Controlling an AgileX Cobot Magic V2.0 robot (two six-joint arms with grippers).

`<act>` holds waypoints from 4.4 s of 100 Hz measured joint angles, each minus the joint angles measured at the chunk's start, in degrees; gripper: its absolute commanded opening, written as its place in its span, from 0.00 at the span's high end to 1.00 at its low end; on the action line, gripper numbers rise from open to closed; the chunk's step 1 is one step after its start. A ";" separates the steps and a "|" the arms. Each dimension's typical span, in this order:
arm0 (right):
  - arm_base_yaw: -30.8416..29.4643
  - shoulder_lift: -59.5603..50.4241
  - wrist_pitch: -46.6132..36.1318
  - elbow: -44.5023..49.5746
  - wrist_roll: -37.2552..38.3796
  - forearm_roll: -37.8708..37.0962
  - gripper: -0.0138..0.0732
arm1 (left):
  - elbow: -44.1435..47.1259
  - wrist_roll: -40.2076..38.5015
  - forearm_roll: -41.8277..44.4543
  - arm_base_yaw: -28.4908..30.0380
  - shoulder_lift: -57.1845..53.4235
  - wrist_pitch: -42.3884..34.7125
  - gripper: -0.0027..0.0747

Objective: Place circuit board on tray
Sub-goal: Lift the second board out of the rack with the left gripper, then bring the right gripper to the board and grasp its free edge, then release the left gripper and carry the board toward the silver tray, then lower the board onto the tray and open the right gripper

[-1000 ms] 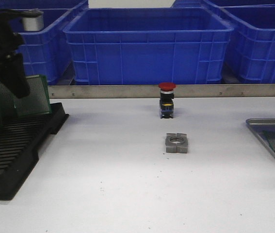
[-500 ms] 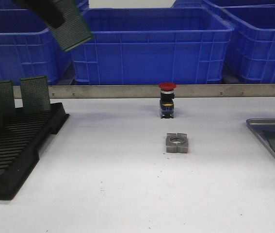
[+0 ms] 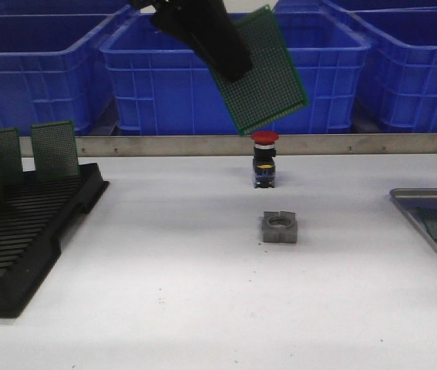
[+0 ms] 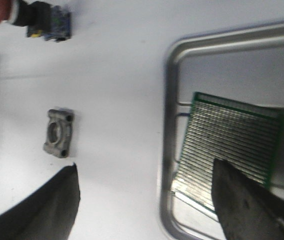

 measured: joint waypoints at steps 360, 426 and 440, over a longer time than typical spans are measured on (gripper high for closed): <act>-1.43 0.36 3.92 -3.78 6.83 -5.40 0.92 | 0.51 -0.46 0.26 -0.20 0.00 -0.16 0.10; -1.43 7.31 1.76 -3.93 8.89 -5.29 0.25 | 0.51 -0.46 0.26 -0.20 0.00 -0.16 0.10; -1.43 7.31 1.76 -3.93 8.89 -5.29 0.21 | 0.51 -0.46 0.26 -0.20 0.00 -0.16 0.10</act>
